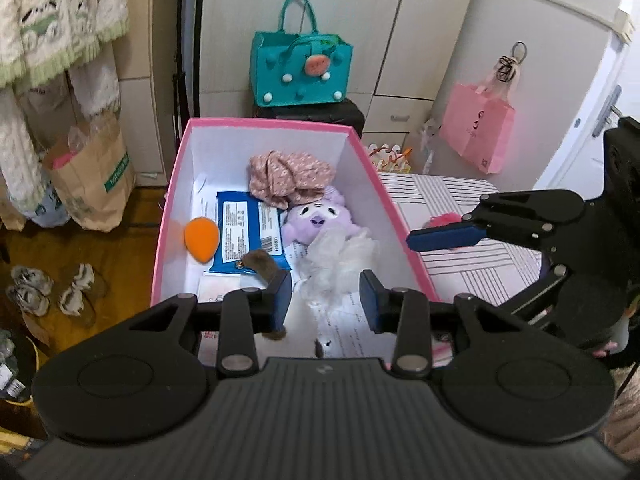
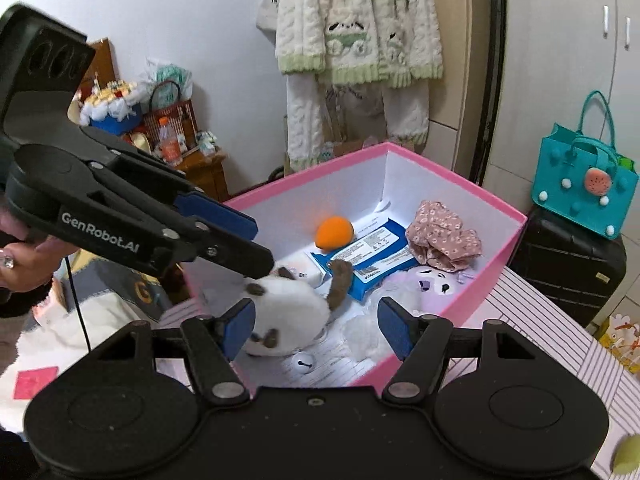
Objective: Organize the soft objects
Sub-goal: 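Withdraw both tools from the box toward the pink pom-pom and green ball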
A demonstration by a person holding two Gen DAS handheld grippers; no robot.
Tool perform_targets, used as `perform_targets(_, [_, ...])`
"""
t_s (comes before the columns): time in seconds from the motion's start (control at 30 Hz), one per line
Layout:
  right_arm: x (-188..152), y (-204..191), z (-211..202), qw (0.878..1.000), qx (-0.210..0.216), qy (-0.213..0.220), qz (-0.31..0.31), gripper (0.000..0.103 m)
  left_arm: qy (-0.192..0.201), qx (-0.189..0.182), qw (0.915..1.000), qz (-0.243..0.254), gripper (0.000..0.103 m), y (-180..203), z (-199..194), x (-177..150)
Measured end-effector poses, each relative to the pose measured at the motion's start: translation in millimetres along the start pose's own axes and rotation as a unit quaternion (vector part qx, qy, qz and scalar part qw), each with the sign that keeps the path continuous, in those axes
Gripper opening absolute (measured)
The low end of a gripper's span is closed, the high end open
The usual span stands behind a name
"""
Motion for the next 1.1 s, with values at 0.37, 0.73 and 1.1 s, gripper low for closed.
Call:
perform_targets(0.37, [-4,-15,-52,1.000,-0.004,0.031,0.002,0.072,0.008,-0.004,0.9999,0.012,0.043,26,-48,-9])
perform_targets(0.73, [-20,-31,-90,1.000,0.004,0.031,-0.005,0.073,-0.005,0.011,0.9987,0.050,0.056,59,-80,-20])
perform_targets(1.1, [-71,-30,-127,1.000,-0.025,0.016,0.007,0.073,-0.021,-0.020,0.9952,0.093,0.061,111,-95,-58])
Point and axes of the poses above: each gripper's, at about its wrist camera, not at the fingertips, and z roughly the way its jaws point, y to its right, x to its top, the point moved 7 cm from there along z, roughly the way its jaws point, and after that the axes turned 4 degrees about -y, right-handed, at the moved point
